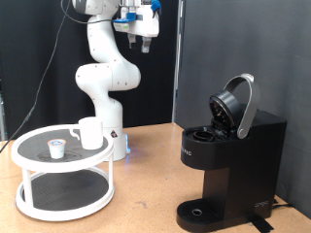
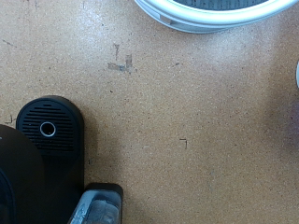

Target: Make a cup of coffee with the keurig machine

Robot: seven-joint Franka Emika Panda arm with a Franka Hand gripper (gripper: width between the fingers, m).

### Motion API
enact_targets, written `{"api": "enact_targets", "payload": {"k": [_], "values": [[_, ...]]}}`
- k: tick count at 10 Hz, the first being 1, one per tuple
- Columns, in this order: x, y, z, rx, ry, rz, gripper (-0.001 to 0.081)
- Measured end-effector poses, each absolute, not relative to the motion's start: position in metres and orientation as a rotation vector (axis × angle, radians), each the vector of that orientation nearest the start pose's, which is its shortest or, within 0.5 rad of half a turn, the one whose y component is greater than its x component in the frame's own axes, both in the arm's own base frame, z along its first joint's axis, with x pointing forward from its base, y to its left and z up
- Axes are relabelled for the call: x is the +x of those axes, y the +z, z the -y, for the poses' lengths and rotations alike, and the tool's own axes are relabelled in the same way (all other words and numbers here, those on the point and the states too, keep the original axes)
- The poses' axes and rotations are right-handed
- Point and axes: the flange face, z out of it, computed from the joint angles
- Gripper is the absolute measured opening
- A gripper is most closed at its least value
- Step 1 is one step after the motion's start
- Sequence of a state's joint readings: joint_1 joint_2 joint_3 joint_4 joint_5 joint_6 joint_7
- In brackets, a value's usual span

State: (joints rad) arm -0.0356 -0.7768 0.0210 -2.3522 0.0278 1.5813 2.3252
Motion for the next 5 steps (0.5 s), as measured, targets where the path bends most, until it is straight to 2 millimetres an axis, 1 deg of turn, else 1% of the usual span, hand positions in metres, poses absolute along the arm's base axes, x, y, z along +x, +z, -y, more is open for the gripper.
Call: {"api": "enact_targets", "payload": {"k": [2,3,5], "values": [[0.311,0.588,0.004,-1.209,0.021,-2.885,0.0734],[0.309,0.586,0.014,-1.196,0.040,-2.888,0.0734],[0.302,0.583,0.045,-1.155,0.075,-2.893,0.0734]]}}
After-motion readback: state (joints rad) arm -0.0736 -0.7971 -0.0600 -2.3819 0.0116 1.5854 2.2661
